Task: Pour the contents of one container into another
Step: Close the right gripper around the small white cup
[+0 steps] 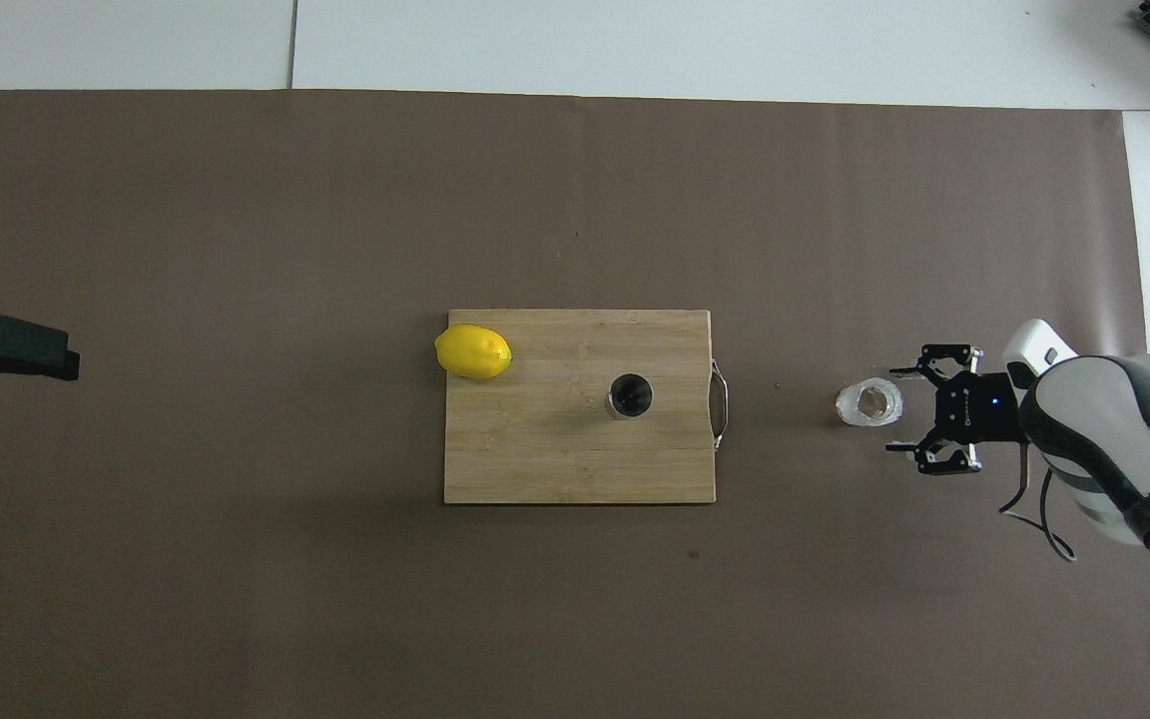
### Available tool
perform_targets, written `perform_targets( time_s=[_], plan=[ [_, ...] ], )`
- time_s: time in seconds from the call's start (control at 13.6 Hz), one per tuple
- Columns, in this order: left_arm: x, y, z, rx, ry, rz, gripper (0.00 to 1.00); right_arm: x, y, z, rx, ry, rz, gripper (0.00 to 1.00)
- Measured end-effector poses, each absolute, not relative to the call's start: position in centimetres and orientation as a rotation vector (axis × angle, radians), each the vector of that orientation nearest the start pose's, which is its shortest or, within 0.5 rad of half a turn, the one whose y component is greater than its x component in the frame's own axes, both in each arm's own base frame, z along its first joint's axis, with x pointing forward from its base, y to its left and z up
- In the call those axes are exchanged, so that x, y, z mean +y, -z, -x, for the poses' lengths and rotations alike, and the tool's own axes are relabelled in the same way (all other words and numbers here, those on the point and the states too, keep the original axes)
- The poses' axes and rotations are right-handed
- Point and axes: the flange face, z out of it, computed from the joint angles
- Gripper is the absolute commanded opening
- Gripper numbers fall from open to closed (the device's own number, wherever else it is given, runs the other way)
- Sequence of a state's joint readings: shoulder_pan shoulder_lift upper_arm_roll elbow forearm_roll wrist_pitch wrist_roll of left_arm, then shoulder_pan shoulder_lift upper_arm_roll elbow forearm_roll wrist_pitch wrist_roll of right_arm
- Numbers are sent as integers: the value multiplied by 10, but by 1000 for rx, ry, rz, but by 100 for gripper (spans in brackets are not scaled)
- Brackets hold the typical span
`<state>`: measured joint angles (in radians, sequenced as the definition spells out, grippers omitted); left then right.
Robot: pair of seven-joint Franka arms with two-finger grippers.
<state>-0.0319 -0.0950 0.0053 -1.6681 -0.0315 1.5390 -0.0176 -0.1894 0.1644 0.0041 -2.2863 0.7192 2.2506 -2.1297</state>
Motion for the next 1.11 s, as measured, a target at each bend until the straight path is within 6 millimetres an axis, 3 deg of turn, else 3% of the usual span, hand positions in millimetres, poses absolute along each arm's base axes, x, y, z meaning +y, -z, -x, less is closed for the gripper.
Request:
perform_targets(
  time_s=[0.44,0.89,1.11],
  plan=[
    [-17,-627,-520,15,-56,3172,100,-45,-270,-513,-1826,543,2012,100],
    [-17,-627,-520,15,-56,3172,100,-45,-270,-513,-1829,544,2016,100],
    [-17,-627,-520,15,-56,3172,100,-45,-270,-513,-1829,545,2018,50]
  ],
)
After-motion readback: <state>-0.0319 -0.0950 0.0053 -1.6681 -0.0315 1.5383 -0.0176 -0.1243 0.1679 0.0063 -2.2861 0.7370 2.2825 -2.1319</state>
